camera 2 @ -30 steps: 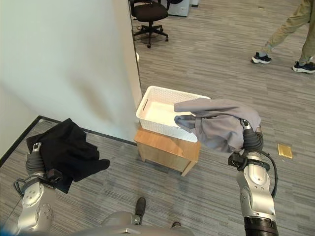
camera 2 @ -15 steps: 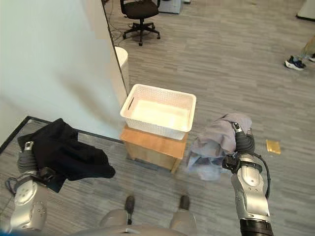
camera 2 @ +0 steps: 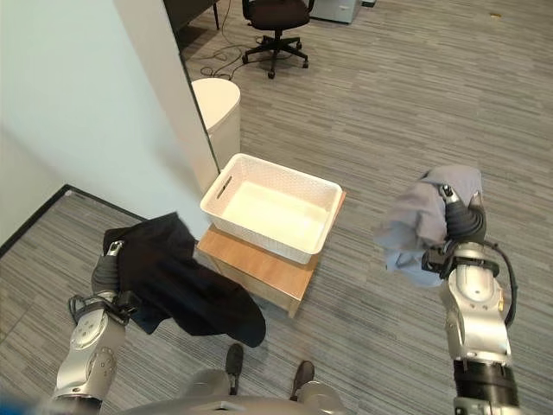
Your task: Pick up bed clothes into laundry basket.
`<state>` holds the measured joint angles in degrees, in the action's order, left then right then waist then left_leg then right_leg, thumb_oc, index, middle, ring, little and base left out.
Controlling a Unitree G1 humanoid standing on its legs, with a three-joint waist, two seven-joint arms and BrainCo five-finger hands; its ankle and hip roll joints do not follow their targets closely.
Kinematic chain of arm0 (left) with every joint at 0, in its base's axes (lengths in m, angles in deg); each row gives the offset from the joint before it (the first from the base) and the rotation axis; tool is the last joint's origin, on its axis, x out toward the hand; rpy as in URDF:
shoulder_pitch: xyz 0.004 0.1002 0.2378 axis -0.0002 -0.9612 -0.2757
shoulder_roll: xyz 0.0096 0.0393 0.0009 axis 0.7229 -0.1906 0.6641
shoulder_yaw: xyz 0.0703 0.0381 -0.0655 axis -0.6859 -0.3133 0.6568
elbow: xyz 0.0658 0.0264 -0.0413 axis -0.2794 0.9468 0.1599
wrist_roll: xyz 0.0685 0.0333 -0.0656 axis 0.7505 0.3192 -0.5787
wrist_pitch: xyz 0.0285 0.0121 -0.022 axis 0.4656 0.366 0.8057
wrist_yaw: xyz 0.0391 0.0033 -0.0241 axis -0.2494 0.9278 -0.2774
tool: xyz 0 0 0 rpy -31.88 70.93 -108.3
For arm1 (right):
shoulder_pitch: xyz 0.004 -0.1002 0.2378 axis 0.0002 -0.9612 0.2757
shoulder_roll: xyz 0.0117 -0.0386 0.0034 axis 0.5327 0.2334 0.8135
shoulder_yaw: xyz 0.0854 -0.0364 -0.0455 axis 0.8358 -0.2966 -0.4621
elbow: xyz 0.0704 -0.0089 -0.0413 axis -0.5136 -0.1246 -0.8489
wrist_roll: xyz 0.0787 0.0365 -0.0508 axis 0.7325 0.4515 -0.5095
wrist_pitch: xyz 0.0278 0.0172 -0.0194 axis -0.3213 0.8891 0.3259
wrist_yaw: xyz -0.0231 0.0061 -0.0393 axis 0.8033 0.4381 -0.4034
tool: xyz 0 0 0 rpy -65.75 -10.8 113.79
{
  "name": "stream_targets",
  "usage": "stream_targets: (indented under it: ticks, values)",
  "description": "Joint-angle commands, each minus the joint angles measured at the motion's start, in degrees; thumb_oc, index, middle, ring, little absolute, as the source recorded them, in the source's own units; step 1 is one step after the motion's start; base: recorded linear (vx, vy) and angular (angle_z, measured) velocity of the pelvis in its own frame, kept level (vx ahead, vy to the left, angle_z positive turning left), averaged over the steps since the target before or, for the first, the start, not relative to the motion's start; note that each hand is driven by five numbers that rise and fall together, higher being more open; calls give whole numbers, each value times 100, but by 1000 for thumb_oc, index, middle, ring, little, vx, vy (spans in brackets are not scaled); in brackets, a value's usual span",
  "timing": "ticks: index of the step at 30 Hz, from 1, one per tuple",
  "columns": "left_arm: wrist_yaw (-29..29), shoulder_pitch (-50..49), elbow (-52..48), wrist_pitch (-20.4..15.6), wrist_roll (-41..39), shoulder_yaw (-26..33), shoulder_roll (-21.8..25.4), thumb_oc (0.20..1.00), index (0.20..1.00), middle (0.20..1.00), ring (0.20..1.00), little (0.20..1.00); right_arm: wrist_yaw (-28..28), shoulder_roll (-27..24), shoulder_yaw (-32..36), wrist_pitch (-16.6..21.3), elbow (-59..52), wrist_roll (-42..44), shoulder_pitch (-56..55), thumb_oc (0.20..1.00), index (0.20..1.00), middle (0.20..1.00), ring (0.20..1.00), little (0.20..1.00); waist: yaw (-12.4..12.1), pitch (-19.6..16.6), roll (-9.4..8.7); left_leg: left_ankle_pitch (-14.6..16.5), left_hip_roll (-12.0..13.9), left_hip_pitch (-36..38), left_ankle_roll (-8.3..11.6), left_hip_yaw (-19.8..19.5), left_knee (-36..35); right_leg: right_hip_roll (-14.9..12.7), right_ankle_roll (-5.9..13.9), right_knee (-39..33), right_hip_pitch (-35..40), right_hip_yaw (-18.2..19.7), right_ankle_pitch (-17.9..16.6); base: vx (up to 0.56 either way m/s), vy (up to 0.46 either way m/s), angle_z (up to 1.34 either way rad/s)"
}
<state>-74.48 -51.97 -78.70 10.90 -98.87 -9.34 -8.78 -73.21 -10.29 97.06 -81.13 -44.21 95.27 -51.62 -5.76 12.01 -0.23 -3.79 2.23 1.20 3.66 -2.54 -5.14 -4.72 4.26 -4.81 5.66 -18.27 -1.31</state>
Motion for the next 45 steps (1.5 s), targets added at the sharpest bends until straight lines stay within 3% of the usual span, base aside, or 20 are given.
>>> stream_targets:
  ticks: [1,11,13,21,24,31,32,33,38,45]
  values:
    - [73,-98,-316,-232,-167,51,435,200,200,200,200,200,-49,-519,-310,371,303,311,709,200,200,200,200,200,-356,-356,-202,153,0,-149,-40,-82,78,-540,319,351,128,285,422,67,54,11]
    - [137,-268,-462,-174,-284,-149,538,200,200,200,200,200,-122,-880,-1136,246,690,230,1637,200,200,200,200,200,-678,-163,-360,100,-1,-405,-51,-252,69,-506,355,298,-57,139,355,10,8,10]
    - [98,-231,-461,-201,-353,-202,640,200,200,200,200,200,-39,-1040,-1558,199,1006,21,2207,200,200,200,200,200,-810,-15,-370,50,-3,-585,-45,-333,97,-487,350,315,-183,99,340,-49,-6,7]
    - [-66,-76,-488,-213,-522,-387,781,200,200,200,200,200,144,-733,-2410,19,1992,271,3283,200,200,200,200,200,-1037,322,-327,-43,-25,-962,-40,-503,177,-454,317,351,-475,-34,280,-19,9,10]
    - [-223,-32,-482,-200,-613,-430,795,200,200,200,200,200,336,-305,-2567,-13,2503,649,3708,200,200,200,200,200,-1128,443,-266,-40,-39,-1057,-54,-528,223,-452,306,366,-568,-21,268,-1,33,9]
    - [-320,76,-461,-250,-723,-405,885,200,200,200,200,200,-9,-407,-3675,-439,3910,119,5079,200,200,200,200,200,-1229,660,-219,-56,-47,-1256,-44,-524,313,-448,295,404,-758,-7,232,3,10,-1]
    - [-333,101,-477,-241,-739,-417,886,200,200,200,200,200,-62,-366,-3742,-519,4153,187,5191,947,947,947,947,947,-1229,668,-220,-66,-53,-1251,-42,-522,299,-442,296,395,-756,-4,228,34,11,2]
    - [-343,125,-465,-226,-740,-438,883,200,200,200,200,200,-153,-323,-3806,-560,4378,279,5270,1000,1000,1000,1000,1000,-1226,668,-225,-68,-52,-1245,-44,-523,285,-443,296,393,-756,2,227,38,13,2]
    - [-351,241,-465,-172,-651,-387,1067,200,200,200,200,200,-384,-266,-4134,-804,5067,9,5610,1000,1000,1000,1000,1000,-1153,648,-184,-40,-84,-1176,-49,-480,245,-455,319,403,-739,59,232,9,21,-1]
    - [-475,467,-404,-312,-583,53,1335,200,200,200,200,200,-745,-861,-4393,-841,4349,-591,5482,1000,1000,1000,1000,1000,-885,510,-56,-3,-102,-927,-39,-283,157,-497,336,407,-715,259,224,13,47,-17]
